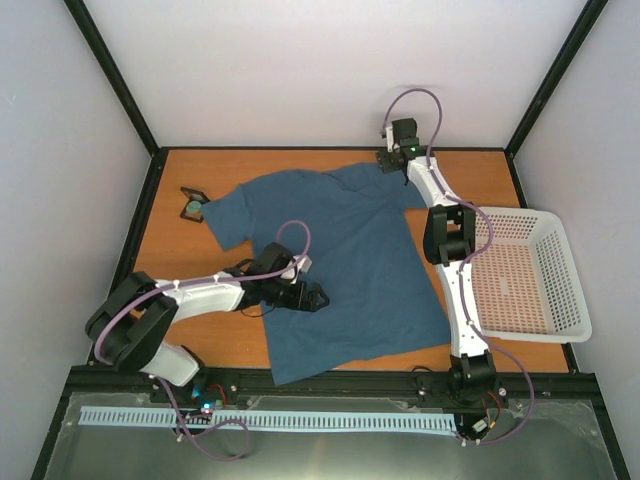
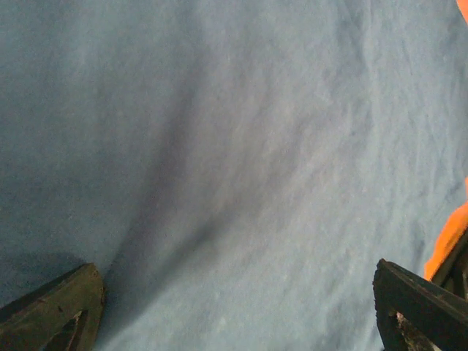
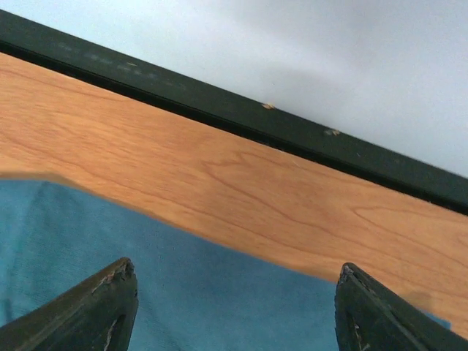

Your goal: Pin the brooch onto the clothing

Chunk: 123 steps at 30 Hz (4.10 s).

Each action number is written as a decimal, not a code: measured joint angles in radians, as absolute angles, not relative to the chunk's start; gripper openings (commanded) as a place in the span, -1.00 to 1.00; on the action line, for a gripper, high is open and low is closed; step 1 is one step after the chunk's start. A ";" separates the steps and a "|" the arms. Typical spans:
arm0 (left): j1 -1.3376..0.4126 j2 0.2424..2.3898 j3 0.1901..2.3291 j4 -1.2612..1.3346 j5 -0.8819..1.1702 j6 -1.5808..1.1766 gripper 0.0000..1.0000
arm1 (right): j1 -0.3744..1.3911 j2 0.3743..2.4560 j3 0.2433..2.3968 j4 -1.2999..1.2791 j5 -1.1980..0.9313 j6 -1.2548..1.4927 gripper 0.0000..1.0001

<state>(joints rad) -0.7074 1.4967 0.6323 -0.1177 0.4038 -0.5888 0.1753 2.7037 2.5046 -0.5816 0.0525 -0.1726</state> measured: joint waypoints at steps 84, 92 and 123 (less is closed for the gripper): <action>-0.224 2.496 2.038 -0.342 0.292 -0.304 0.99 | 0.014 2.403 2.000 -0.753 0.145 0.018 0.11; -0.298 2.141 1.767 -0.417 0.244 -0.305 0.99 | 0.170 2.045 1.635 -0.755 0.144 0.065 0.48; -0.669 1.288 0.547 -0.278 0.257 -0.717 0.99 | 0.460 1.204 0.516 -0.519 -0.118 0.572 -0.06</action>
<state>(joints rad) -0.6689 1.2877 0.5472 -0.2779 0.2565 -0.7170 0.4599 1.2041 0.5156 -0.5190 -0.1177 0.5716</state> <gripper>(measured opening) 0.998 0.454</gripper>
